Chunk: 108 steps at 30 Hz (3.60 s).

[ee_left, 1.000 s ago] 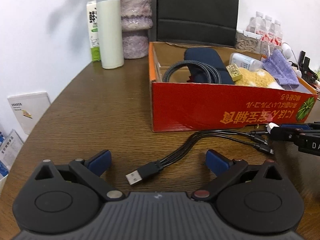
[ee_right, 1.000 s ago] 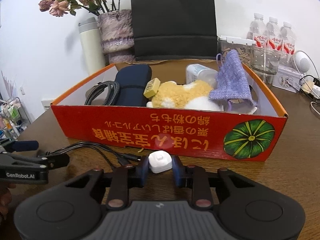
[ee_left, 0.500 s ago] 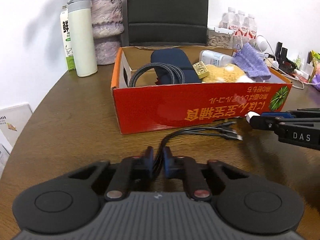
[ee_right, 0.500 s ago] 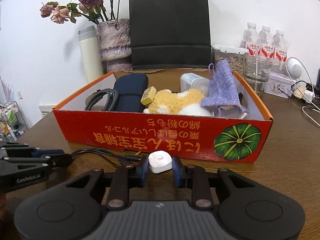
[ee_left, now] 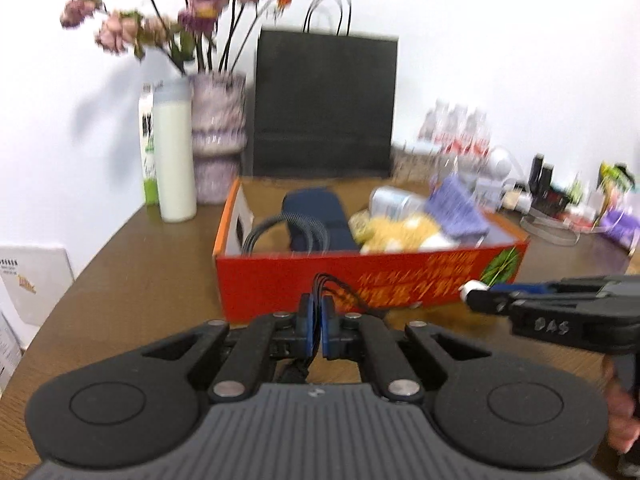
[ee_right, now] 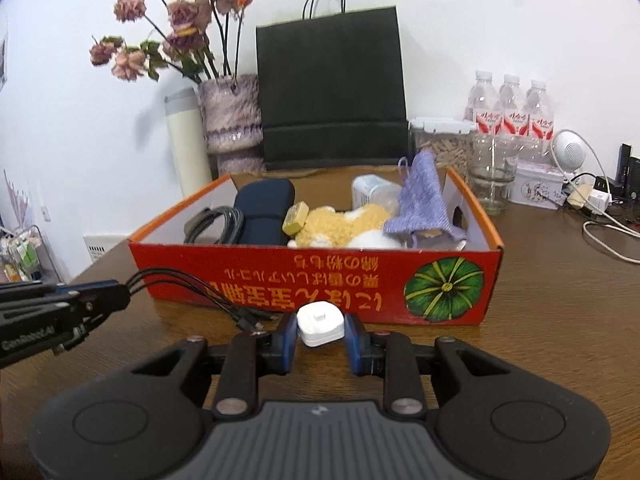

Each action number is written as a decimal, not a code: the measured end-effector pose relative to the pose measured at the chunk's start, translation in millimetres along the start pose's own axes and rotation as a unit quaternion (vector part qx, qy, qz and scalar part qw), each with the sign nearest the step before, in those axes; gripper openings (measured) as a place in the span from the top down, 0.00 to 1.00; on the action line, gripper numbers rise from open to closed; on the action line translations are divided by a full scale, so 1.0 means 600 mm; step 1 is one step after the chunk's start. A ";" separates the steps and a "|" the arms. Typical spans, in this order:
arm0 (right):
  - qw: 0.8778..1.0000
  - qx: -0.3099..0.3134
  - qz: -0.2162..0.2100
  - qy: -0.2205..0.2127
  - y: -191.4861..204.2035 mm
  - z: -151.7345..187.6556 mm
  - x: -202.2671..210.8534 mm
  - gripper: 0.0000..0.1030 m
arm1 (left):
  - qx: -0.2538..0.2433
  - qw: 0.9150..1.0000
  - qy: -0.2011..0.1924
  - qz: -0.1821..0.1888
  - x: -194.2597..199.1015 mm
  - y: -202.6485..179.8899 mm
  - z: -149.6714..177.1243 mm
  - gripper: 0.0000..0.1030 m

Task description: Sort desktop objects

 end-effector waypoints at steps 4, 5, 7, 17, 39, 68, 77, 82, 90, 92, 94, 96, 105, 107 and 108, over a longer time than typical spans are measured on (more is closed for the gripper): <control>1.000 -0.004 -0.006 -0.027 0.000 -0.018 0.027 0.76 | 0.012 0.999 -0.028 0.013 0.022 -0.015 -0.030 0.97; 0.999 -0.004 -0.008 -0.034 0.000 -0.025 0.034 0.76 | 0.014 0.999 -0.033 0.014 0.025 -0.017 -0.037 0.97; 0.999 -0.006 -0.012 -0.046 -0.001 -0.036 0.044 0.76 | 0.015 0.999 -0.046 0.017 0.032 -0.022 -0.054 0.97; 0.995 -0.003 -0.029 -0.091 -0.001 -0.100 0.070 0.76 | 0.006 0.993 -0.118 0.030 0.065 -0.053 -0.159 0.97; 0.999 0.021 0.006 -0.039 -0.074 -0.162 -0.147 0.76 | 0.006 0.999 -0.024 -0.032 -0.242 -0.018 -0.151 0.97; 0.997 0.033 0.014 -0.075 -0.058 -0.163 -0.104 0.00 | 0.006 0.994 -0.040 -0.101 -0.199 -0.008 -0.144 0.00; 0.997 0.040 0.020 -0.071 -0.051 -0.134 -0.059 0.00 | 0.004 0.995 -0.038 -0.093 -0.147 -0.020 -0.117 0.00; 0.996 0.036 0.027 -0.072 -0.046 -0.112 -0.025 0.00 | 0.007 0.995 -0.034 -0.093 -0.111 -0.021 -0.095 0.00; 0.997 0.036 0.031 -0.062 -0.030 -0.063 0.020 0.00 | 0.002 0.996 -0.023 -0.081 -0.061 -0.032 -0.045 0.00; 0.997 0.035 0.032 -0.060 -0.027 -0.050 0.032 0.00 | 0.002 0.996 -0.025 -0.081 -0.048 -0.035 -0.034 0.00; 0.997 0.037 0.031 -0.056 -0.023 -0.037 0.040 0.00 | 0.001 0.996 -0.023 -0.081 -0.036 -0.037 -0.020 0.00; 0.998 0.036 0.032 -0.052 -0.021 -0.025 0.047 0.00 | 0.001 0.997 -0.017 -0.077 -0.028 -0.038 -0.007 0.00; 0.998 0.044 0.035 -0.028 -0.009 0.021 0.064 0.00 | 0.008 0.996 0.005 -0.084 -0.009 -0.039 0.038 0.00; 0.998 0.046 0.037 -0.023 -0.008 0.026 0.065 0.00 | 0.006 0.996 0.006 -0.086 -0.007 -0.040 0.042 0.00; 0.998 0.045 0.037 -0.021 -0.009 0.027 0.065 0.00 | 0.006 0.996 0.006 -0.085 -0.007 -0.041 0.043 0.00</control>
Point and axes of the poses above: each gripper's, at about its wrist camera, not at the fingertips, and x roughly against the way its jaws point, y to its left, z to its underside, the point moved 8 cm from there along -x, roughly the way its jaws point, and after that the axes turned 4 degrees about y, right-handed, at the moved point
